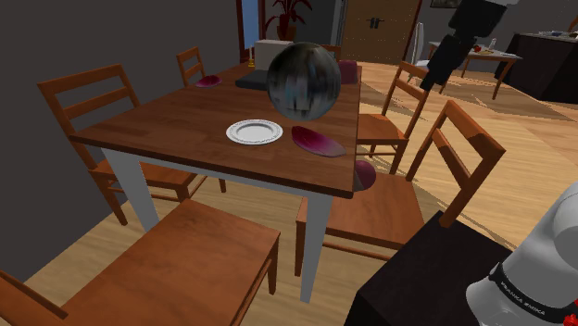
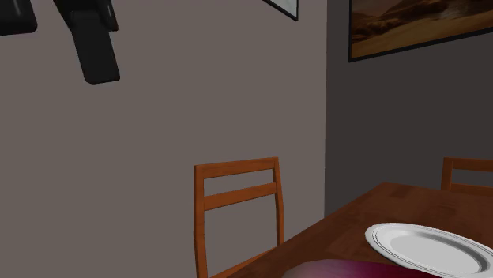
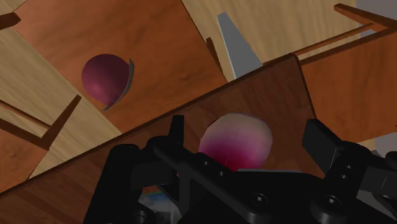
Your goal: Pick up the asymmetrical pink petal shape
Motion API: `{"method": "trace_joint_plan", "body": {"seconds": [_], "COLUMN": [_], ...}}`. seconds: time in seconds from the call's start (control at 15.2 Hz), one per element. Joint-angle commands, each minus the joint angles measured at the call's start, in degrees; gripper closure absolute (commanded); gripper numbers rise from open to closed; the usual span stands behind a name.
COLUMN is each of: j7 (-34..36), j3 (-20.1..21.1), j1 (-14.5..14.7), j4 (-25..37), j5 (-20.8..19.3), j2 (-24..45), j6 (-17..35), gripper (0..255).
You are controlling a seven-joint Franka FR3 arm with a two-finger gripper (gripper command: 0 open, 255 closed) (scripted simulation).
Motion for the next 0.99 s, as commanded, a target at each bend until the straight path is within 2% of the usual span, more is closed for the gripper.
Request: {"method": "trace_joint_plan", "body": {"seconds": [0.0,0.26,0.53,0.73,0.92], "j7": [0.00,6.75,14.53,21.24,28.80], "j3": [0.00,9.63,19.29,26.62,33.95], "j1": [0.00,-0.78,-2.68,-4.68,-6.73], "j4": [0.00,2.48,6.20,9.90,14.50], "j5": [0.00,-4.74,-11.46,-18.17,-26.66], "j2": [0.00,6.69,14.99,22.46,31.45], "j6": [0.00,3.17,4.80,4.48,2.18], "gripper": [0,0,0,0,0]}}
